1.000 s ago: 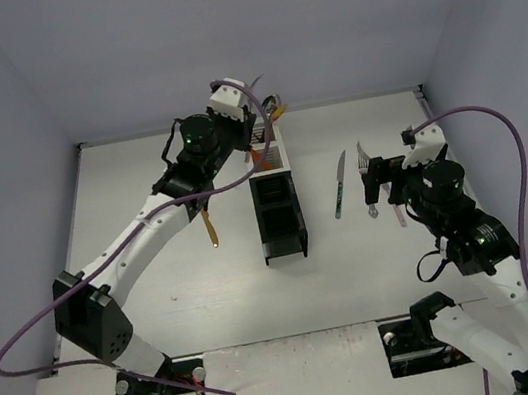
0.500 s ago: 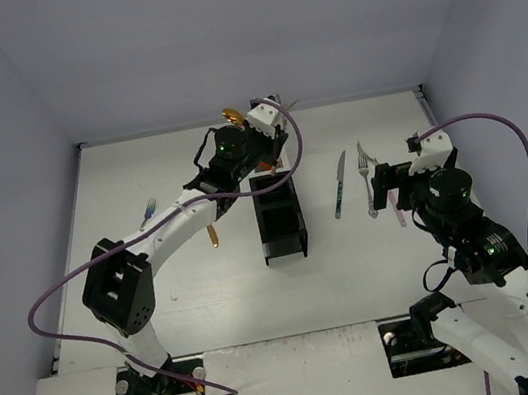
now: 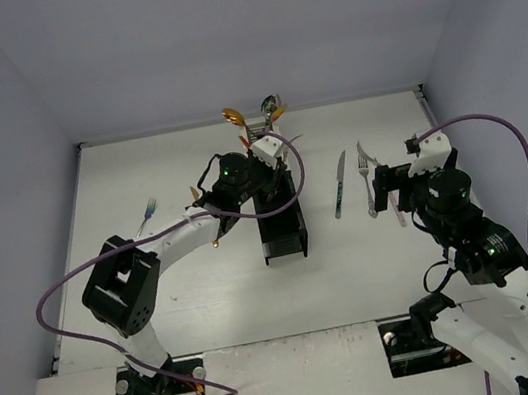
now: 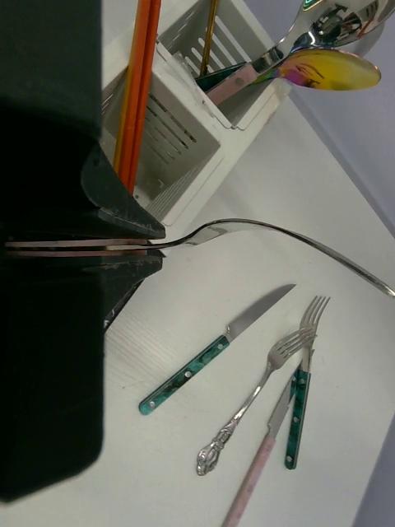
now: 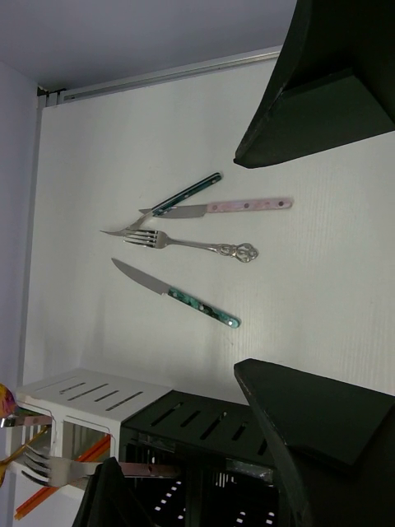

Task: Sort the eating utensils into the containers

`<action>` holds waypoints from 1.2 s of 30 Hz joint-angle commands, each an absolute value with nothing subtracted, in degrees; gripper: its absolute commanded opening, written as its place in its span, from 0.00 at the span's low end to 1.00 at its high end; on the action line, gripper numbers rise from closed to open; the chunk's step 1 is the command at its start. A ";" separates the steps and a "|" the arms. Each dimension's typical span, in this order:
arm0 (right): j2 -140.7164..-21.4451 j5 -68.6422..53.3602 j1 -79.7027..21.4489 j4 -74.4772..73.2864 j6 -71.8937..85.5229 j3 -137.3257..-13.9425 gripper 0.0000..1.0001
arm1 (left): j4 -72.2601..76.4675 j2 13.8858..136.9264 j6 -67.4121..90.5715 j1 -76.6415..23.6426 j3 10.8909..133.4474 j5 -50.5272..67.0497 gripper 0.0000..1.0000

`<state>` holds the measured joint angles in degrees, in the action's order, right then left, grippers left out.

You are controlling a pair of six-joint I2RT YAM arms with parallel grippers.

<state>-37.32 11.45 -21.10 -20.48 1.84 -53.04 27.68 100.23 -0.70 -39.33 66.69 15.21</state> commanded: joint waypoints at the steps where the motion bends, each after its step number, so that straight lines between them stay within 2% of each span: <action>1: -37.38 12.60 -21.59 -17.67 0.99 -53.26 1.00 | 36.35 95.51 -3.72 -39.81 65.97 16.41 0.06; 11: -37.53 11.34 -21.62 -17.75 1.05 -53.09 1.00 | 36.57 91.97 -4.13 -39.90 62.24 13.64 0.24; 13: -37.53 10.81 -21.62 -17.75 1.06 -53.26 1.00 | 36.47 90.79 -3.95 -39.99 61.61 13.00 0.36; 17: -37.45 9.84 -21.63 -17.75 1.23 -53.62 1.00 | 35.76 88.01 -2.54 -39.91 60.66 9.37 0.51; 19: -37.53 9.55 -21.71 -17.81 1.29 -53.93 1.00 | 32.82 85.95 -2.08 -39.99 61.22 5.64 0.55; 23: -37.70 8.42 -21.80 -18.02 1.58 -54.31 1.00 | 19.53 81.83 -1.10 -38.96 64.46 -4.16 0.58; 26: -37.74 7.49 -21.76 -18.14 1.67 -54.37 1.00 | 8.38 79.81 3.01 -35.15 66.45 -6.32 0.58; 30: -38.03 6.24 -21.80 -18.43 1.46 -54.42 1.00 | -4.55 77.03 6.42 -24.57 66.65 -4.37 0.58; 33: -38.35 5.46 -21.82 -18.68 1.32 -54.49 1.00 | -10.38 76.25 5.37 -20.22 66.61 -3.03 0.58; 36: -38.85 4.27 -21.80 -18.90 1.32 -54.66 1.00 | -19.96 77.30 2.39 -10.68 67.99 3.93 0.60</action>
<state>-37.50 6.50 -21.47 -21.07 1.45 -52.93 -5.40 78.20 3.82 -19.05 64.50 -2.38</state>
